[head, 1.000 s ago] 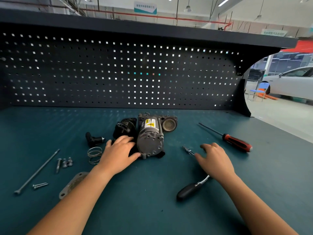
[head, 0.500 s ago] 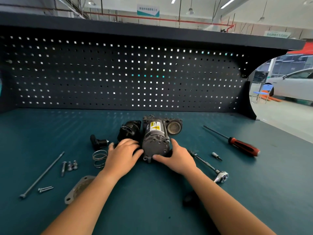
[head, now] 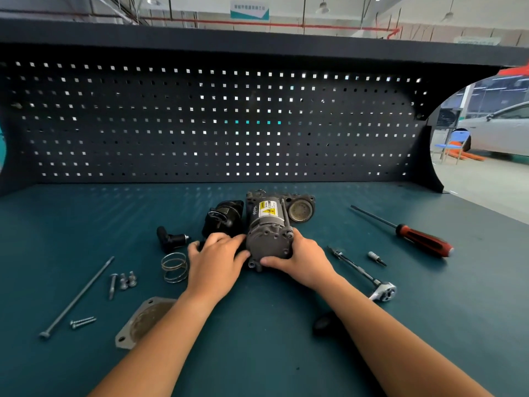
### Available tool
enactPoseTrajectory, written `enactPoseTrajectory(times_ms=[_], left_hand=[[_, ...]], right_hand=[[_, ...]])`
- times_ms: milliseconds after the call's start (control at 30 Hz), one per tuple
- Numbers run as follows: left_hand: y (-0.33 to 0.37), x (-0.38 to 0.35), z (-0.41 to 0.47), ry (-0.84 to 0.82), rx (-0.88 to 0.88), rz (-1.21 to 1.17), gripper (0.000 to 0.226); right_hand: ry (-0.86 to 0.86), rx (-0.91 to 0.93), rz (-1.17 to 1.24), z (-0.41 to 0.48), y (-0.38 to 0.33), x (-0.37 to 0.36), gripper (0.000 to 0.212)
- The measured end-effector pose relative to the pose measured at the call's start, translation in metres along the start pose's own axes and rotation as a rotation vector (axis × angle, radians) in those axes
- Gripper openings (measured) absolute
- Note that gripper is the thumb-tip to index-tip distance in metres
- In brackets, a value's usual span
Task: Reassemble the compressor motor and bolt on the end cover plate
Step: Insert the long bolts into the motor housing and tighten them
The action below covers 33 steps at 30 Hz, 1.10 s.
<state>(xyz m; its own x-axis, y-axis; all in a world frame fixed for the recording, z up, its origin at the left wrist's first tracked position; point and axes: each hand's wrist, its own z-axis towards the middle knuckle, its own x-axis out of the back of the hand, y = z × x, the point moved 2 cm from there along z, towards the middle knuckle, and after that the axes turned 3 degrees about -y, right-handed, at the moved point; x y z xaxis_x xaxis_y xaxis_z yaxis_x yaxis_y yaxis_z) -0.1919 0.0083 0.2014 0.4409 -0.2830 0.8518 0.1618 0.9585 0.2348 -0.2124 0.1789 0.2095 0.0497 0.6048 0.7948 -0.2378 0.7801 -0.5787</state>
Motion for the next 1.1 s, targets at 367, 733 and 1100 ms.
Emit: enactPoseTrajectory(times_ms=[367, 733, 1100], left_hand=[[0.000, 0.003, 0.004, -0.007, -0.015, 0.063, 0.046], [0.007, 0.006, 0.009, -0.185, -0.010, -0.050, 0.050], [0.012, 0.014, 0.020, -0.271, -0.044, 0.052, 0.056]], right_hand=[[0.000, -0.004, 0.036, 0.004, 0.002, 0.000, 0.071], [-0.065, 0.002, 0.210, 0.004, 0.007, -0.008, 0.117], [-0.014, 0.056, 0.297, 0.008, 0.011, -0.005, 0.110]])
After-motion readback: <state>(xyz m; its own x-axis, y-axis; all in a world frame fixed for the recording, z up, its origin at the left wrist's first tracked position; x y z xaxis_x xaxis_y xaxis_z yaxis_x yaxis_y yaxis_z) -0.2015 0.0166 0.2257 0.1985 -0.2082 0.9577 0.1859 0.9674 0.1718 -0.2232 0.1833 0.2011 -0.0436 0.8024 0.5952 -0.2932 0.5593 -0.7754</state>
